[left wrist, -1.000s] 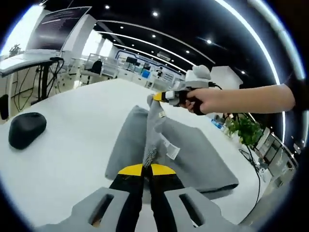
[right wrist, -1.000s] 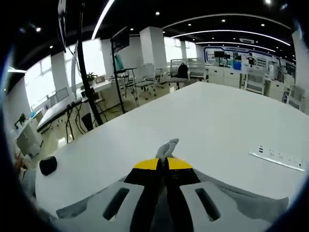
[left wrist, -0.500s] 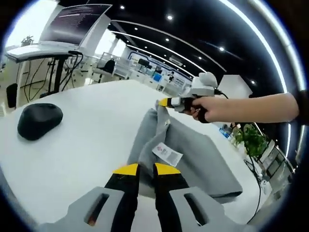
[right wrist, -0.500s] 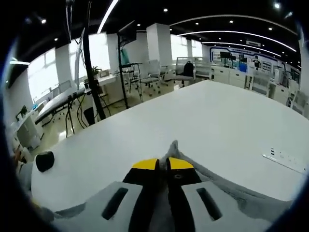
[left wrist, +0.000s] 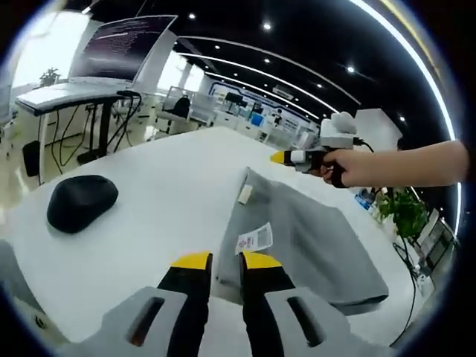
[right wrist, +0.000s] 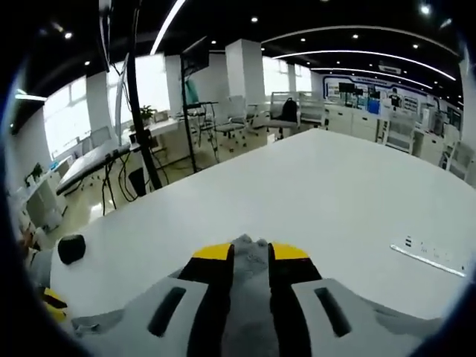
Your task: Fold the towel on the table until its edges align and the towel forms a compact rectangular stack.
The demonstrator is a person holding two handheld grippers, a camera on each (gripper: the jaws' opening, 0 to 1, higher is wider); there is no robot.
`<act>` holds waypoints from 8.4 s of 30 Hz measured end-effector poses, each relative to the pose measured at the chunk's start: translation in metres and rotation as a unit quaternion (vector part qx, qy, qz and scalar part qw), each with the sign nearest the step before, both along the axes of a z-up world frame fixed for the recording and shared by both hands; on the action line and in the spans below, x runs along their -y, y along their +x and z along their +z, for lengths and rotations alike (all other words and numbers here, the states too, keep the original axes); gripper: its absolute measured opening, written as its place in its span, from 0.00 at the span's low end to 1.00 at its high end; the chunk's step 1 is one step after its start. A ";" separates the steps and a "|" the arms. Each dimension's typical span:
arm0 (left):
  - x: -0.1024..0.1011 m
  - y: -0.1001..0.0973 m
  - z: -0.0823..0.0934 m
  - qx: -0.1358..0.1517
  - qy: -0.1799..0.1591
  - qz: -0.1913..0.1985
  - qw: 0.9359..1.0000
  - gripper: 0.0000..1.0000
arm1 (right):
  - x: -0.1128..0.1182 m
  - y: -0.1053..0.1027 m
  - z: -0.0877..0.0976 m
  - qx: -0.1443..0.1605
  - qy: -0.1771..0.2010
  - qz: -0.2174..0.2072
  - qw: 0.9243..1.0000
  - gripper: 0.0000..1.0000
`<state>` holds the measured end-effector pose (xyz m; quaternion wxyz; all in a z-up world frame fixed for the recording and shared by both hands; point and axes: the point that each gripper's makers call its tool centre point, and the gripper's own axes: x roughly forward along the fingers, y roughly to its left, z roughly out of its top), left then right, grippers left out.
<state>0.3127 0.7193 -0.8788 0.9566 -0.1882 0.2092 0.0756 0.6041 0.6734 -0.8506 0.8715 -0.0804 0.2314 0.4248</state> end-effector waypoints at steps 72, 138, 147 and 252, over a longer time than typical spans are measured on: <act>0.317 0.037 0.005 -0.043 0.060 -0.416 0.906 0.77 | 0.288 0.041 -0.057 -0.096 -0.048 -0.157 0.982 0.23; 0.432 0.017 0.038 -0.008 0.035 -0.536 0.843 0.03 | 0.377 0.038 -0.004 -0.095 0.048 -0.224 0.969 0.01; 0.454 0.013 0.062 0.027 0.017 -0.552 0.833 0.03 | 0.410 0.032 0.013 -0.093 0.047 -0.252 0.962 0.01; 0.172 0.019 0.003 -0.036 -0.037 -0.202 0.978 0.40 | 0.149 0.031 0.004 -0.070 0.019 -0.055 0.996 0.23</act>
